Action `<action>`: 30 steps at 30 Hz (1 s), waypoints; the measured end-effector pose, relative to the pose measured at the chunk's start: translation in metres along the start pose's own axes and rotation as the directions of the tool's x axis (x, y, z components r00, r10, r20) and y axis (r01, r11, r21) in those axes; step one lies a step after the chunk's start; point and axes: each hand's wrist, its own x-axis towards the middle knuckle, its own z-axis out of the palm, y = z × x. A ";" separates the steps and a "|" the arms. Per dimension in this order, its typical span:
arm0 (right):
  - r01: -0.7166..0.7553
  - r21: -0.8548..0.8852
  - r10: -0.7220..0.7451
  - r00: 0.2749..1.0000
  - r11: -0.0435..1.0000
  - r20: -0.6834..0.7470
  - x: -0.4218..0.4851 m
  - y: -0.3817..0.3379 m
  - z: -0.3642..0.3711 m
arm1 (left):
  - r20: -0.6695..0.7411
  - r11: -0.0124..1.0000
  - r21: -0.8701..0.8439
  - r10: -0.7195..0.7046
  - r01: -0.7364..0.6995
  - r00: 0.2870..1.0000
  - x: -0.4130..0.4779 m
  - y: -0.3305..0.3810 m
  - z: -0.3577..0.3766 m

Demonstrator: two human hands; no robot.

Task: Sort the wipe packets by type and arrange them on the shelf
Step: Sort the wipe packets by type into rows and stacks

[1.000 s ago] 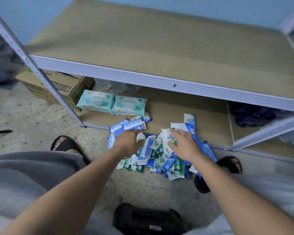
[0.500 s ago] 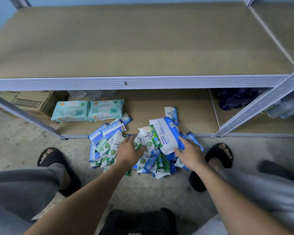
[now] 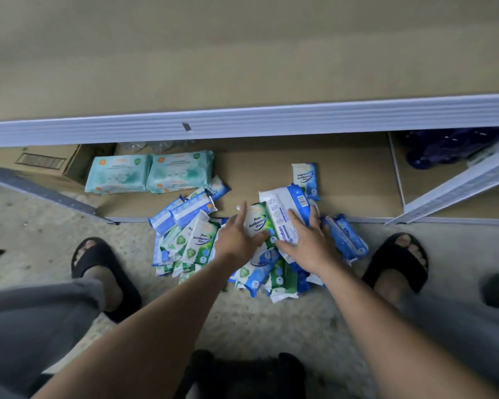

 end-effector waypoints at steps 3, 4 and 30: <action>-0.001 -0.037 0.000 1.000 0.999 -0.026 0.000 0.000 0.001 | -0.005 0.999 -0.017 -0.038 0.037 0.999 0.003 0.000 0.003; -0.004 -0.054 0.002 0.999 0.999 -0.035 -0.002 -0.001 0.002 | -0.007 0.999 -0.029 -0.043 0.043 0.999 0.002 0.001 0.004; 0.013 -0.066 -0.034 0.945 0.998 -0.324 -0.072 0.039 0.034 | -0.005 0.979 0.097 0.183 -0.181 0.983 -0.078 -0.038 0.022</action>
